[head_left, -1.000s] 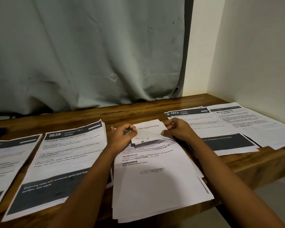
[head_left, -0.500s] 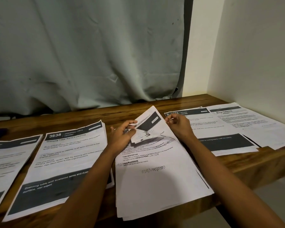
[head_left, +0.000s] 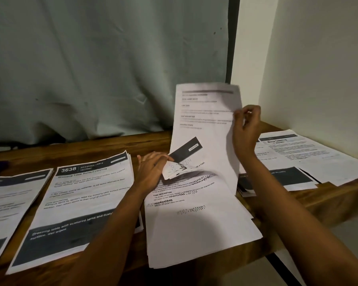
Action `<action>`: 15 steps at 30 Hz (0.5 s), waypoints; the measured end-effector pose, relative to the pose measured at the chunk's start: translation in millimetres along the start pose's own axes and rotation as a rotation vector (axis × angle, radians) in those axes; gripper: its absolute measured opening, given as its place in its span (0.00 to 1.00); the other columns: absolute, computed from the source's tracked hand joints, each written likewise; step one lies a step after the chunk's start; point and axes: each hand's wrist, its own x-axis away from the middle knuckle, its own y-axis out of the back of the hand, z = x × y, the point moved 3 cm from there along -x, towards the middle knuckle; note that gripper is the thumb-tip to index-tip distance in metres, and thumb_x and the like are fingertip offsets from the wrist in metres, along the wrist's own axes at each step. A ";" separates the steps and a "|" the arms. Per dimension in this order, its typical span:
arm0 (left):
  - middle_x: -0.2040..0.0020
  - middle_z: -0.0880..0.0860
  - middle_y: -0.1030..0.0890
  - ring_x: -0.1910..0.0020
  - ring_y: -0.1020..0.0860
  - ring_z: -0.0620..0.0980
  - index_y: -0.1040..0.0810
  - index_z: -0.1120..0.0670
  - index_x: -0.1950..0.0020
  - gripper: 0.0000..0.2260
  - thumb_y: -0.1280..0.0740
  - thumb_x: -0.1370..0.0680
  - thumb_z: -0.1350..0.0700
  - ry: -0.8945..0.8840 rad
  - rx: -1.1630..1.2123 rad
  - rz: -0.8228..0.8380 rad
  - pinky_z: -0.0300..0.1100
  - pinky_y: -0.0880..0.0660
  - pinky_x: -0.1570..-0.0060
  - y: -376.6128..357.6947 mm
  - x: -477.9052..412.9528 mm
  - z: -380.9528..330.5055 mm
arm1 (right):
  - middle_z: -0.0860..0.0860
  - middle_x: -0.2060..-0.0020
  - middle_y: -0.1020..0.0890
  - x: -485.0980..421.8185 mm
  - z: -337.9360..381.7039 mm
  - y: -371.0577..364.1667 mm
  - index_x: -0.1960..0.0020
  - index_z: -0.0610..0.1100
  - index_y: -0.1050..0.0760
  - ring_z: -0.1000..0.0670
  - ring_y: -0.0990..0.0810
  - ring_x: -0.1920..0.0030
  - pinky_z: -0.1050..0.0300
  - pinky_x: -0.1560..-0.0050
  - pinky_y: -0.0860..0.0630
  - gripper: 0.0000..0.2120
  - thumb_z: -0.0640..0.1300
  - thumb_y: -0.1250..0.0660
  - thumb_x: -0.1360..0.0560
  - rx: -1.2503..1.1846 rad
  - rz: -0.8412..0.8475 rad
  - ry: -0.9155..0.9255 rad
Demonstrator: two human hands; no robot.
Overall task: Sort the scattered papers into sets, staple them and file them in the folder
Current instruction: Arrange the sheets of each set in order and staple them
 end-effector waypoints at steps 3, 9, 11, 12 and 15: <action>0.40 0.47 0.22 0.33 0.32 0.51 0.23 0.42 0.56 0.18 0.53 0.24 0.45 0.023 -0.035 0.025 0.54 0.62 0.26 -0.6 -0.5 1.1 | 0.59 0.63 0.29 -33.2 19.0 12.8 0.50 0.42 0.35 0.67 0.27 0.63 0.74 0.62 0.34 0.05 0.38 0.38 0.21 0.040 -0.179 0.073; 0.49 0.45 0.20 0.41 0.27 0.47 0.22 0.45 0.60 0.21 0.51 0.16 0.53 0.085 0.083 -0.031 0.54 0.60 0.26 1.3 1.0 -2.3 | 0.59 0.66 0.29 -83.3 34.2 33.4 0.54 0.47 0.35 0.62 0.31 0.70 0.65 0.65 0.34 0.05 0.41 0.38 0.23 0.062 -0.236 0.113; 0.50 0.44 0.20 0.41 0.27 0.46 0.22 0.44 0.60 0.21 0.51 0.16 0.53 0.081 0.076 -0.035 0.55 0.60 0.26 0.7 0.9 -1.8 | 0.58 0.68 0.29 -91.9 37.7 37.5 0.55 0.51 0.36 0.60 0.32 0.70 0.61 0.65 0.34 0.07 0.42 0.39 0.24 0.072 -0.231 0.118; 0.50 0.43 0.20 0.41 0.27 0.46 0.23 0.43 0.60 0.21 0.50 0.16 0.54 0.074 0.064 -0.036 0.56 0.59 0.26 0.3 0.7 -1.1 | 0.58 0.69 0.29 -95.0 39.6 39.0 0.56 0.52 0.36 0.60 0.32 0.71 0.61 0.65 0.35 0.07 0.42 0.39 0.24 0.070 -0.229 0.121; 0.52 0.41 0.22 0.41 0.27 0.46 0.24 0.42 0.60 0.20 0.50 0.15 0.54 0.058 0.038 -0.041 0.57 0.58 0.26 -0.4 1.7 -0.9 | 0.59 0.73 0.30 -100.0 39.6 41.1 0.56 0.50 0.36 0.61 0.32 0.73 0.64 0.66 0.36 0.06 0.41 0.40 0.25 0.057 -0.201 0.122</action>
